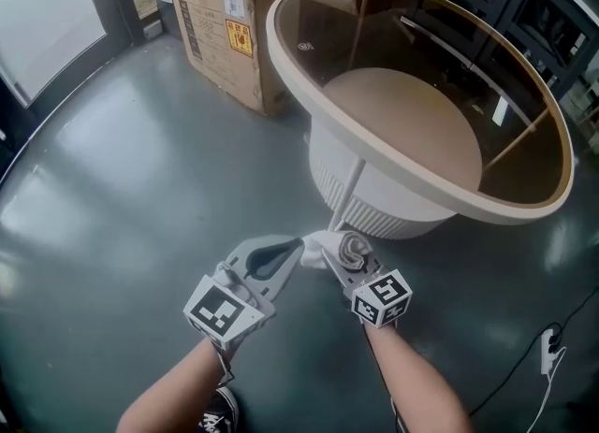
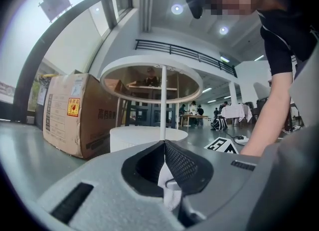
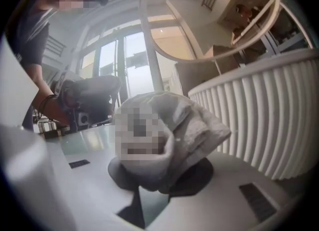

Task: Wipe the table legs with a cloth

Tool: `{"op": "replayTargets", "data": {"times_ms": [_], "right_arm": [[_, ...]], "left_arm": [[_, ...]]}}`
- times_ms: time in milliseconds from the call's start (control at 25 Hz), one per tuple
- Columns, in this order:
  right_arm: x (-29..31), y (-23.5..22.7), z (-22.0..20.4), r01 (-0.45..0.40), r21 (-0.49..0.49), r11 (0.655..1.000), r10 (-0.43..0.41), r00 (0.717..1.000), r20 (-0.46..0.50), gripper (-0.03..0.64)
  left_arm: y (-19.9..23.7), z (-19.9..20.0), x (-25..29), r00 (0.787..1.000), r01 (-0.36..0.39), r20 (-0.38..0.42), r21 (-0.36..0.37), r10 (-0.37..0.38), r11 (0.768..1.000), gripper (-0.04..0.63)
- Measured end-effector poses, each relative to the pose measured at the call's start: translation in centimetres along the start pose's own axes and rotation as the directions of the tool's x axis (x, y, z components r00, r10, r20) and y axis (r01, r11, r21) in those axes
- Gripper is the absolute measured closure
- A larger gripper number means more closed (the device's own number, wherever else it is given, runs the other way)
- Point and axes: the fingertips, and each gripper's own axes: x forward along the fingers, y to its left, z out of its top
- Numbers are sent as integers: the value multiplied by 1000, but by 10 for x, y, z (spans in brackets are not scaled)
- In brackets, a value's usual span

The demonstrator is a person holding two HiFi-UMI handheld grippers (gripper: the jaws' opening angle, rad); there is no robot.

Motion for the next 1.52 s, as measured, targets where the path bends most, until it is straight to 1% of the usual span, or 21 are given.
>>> {"op": "replayTargets", "data": {"times_ms": [80,120,160,200,280,360,440,480,560,600,680,720,760,800,880,960,1040,1160,1240,1360,1520], "right_arm": [[-8,4,-24,18,19,1000,-15,991,-130,531],[-16,8,-26,19,8,1000,-17,987,-162,531],[-27,12,-17,13,-13,1000,-15,988,-155,532],[-38,15,3,6,-38,999,-10,994,-110,532],[-59,17,69,5,-107,994,0,999,45,531],[-76,18,137,21,-201,979,19,981,195,531],[-86,20,191,55,-286,957,33,955,296,531],[-88,21,210,76,-312,947,34,943,332,531],[-88,20,238,120,-329,936,19,920,391,532],[-87,18,246,140,-325,935,9,910,416,531],[-80,15,254,159,-291,943,-10,891,454,532],[-76,14,256,159,-277,948,-11,883,469,531],[-73,17,256,153,-283,947,0,879,477,531],[-69,21,256,146,-313,938,22,879,476,532],[-65,31,253,134,-411,902,72,892,446,531],[-64,34,247,113,-483,868,108,908,405,532],[-63,36,238,81,-520,850,136,920,367,532],[-60,39,214,50,-545,837,153,935,320,532],[-54,35,191,38,-540,841,141,948,285,532],[-44,25,152,33,-488,872,101,964,245,532],[-33,12,109,35,-419,907,59,976,209,532]], "left_arm": [[-3,-4,2,1000,3,-11,-3,-3,1000,591],[-4,-4,4,1000,3,-13,-3,-3,1000,591],[-4,-2,6,1000,1,-8,-7,-1,1000,591],[-4,3,9,1000,-1,4,-13,1,1000,591],[-4,21,14,999,-7,45,-29,8,1000,591],[-9,41,16,996,-5,86,-40,8,999,591],[-15,54,16,993,6,116,-32,-2,999,591],[-17,58,16,992,12,124,-24,-9,1000,591],[-20,65,16,991,21,133,-12,-19,1000,591],[-21,68,16,990,23,137,-9,-22,1000,591],[-21,71,14,990,23,141,-6,-22,1000,591],[-21,70,13,990,22,141,-7,-21,1000,591],[-21,68,12,990,22,139,-7,-21,1000,591],[-21,66,11,991,22,136,-8,-21,1000,591],[-21,60,8,992,23,127,-15,-21,1000,591],[-18,55,6,993,19,117,-26,-16,999,591],[-14,49,5,994,10,111,-36,-6,999,591],[-13,42,6,995,10,103,-43,-5,999,591],[-15,36,8,995,18,94,-43,-14,999,591],[-18,26,10,997,29,77,-47,-25,998,591],[-17,12,11,998,32,57,-55,-29,998,591]]}}
